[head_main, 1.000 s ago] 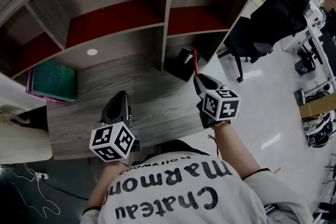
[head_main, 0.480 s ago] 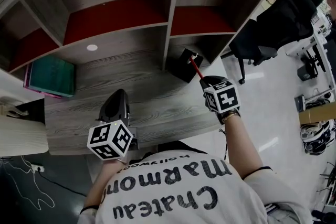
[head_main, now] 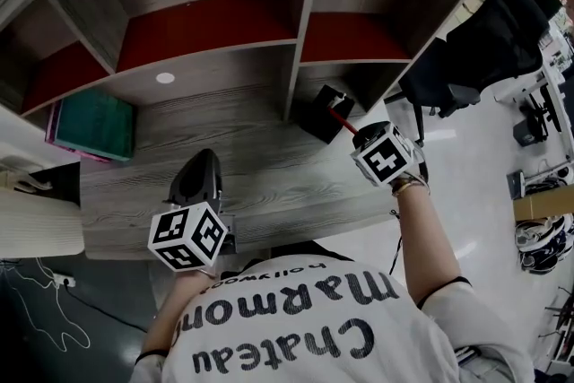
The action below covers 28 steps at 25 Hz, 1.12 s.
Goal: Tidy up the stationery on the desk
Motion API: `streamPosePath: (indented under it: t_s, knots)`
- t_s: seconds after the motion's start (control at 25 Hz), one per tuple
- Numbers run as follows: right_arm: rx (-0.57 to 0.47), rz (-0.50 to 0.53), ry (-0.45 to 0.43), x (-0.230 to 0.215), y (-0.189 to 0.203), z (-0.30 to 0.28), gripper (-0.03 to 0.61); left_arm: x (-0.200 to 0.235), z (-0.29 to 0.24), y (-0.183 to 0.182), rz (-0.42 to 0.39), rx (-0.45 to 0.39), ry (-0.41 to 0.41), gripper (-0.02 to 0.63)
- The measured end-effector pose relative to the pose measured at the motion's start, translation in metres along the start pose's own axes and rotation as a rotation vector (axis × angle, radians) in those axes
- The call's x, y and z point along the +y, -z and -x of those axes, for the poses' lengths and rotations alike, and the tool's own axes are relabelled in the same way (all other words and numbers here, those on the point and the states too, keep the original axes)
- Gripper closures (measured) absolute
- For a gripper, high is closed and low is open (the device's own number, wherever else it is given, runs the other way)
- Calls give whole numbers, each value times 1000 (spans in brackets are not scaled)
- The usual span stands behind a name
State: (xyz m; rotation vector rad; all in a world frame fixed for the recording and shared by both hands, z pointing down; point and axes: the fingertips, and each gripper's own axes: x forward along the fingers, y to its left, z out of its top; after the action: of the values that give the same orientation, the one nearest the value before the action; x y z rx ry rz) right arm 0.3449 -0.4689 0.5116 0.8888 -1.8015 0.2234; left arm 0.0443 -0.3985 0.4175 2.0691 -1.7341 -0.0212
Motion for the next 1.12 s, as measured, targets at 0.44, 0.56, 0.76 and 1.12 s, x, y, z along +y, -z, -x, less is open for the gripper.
streamPosePath:
  t_s: [0.44, 0.56, 0.76, 1.12]
  knots:
    - [102, 125, 8, -14, -17, 2, 520, 6, 8, -3, 9, -24, -32, 603]
    - [159, 146, -12, -14, -11, 3, 520, 9, 12, -4, 12, -30, -42, 603]
    - [197, 181, -24, -13, -15, 0, 520, 14, 16, -3, 19, -39, -56, 603]
    - [223, 215, -9, -16, -30, 1, 518, 26, 23, -4, 42, -53, -79, 601]
